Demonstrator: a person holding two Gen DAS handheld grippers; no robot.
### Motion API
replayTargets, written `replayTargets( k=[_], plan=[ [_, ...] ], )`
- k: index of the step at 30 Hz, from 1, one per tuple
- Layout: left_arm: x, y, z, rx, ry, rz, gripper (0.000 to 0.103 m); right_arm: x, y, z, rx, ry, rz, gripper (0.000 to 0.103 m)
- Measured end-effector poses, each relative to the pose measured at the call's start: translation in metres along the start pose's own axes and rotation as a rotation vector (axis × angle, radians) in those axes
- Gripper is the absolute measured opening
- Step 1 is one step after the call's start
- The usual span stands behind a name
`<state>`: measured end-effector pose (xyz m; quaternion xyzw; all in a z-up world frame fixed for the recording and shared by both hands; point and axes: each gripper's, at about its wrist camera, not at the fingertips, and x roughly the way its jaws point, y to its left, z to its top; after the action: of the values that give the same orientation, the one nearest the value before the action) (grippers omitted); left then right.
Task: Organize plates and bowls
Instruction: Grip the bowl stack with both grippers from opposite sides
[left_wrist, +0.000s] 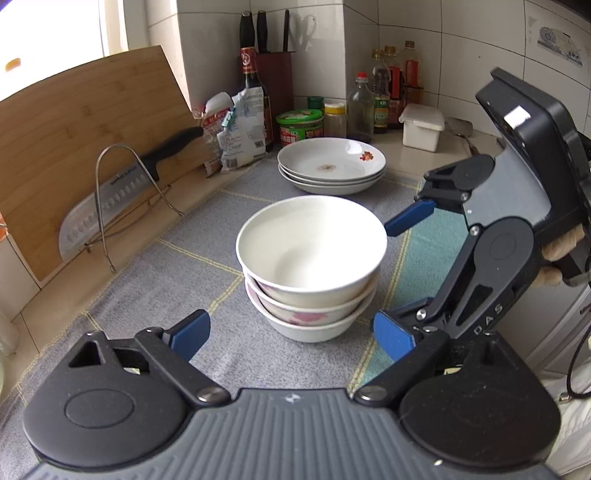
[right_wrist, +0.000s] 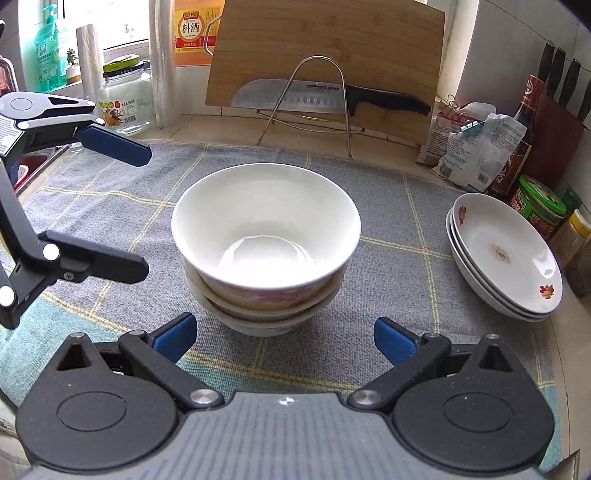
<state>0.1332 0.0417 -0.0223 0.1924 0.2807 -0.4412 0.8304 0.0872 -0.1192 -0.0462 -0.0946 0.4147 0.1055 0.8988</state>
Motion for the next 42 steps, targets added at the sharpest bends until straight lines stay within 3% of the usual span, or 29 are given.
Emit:
replayTargets(
  k=[9, 17, 21, 25, 37, 42],
  plan=[
    [0.039, -0.010, -0.023, -0.112, 0.099, 0.027, 0.095, 0.021, -0.018, 0.002, -0.106, 0.076, 0.030, 0.103],
    [0.079, -0.028, -0.014, -0.229, 0.191, 0.149, 0.095, 0.043, -0.059, 0.000, -0.265, 0.098, 0.187, 0.103],
    [0.086, -0.031, -0.014, -0.309, 0.195, 0.217, 0.103, 0.056, -0.079, -0.003, -0.337, 0.108, 0.281, 0.103],
    [0.084, -0.032, -0.015, -0.339, 0.187, 0.240, 0.103, 0.062, -0.086, -0.004, -0.389, 0.101, 0.358, 0.103],
    [0.084, -0.033, -0.015, -0.336, 0.150, 0.246, 0.102, 0.067, -0.089, -0.003, -0.417, 0.055, 0.387, 0.103],
    [0.076, -0.032, -0.010, -0.220, 0.130, 0.174, 0.098, 0.058, -0.081, 0.001, -0.513, 0.021, 0.397, 0.103]
  ],
)
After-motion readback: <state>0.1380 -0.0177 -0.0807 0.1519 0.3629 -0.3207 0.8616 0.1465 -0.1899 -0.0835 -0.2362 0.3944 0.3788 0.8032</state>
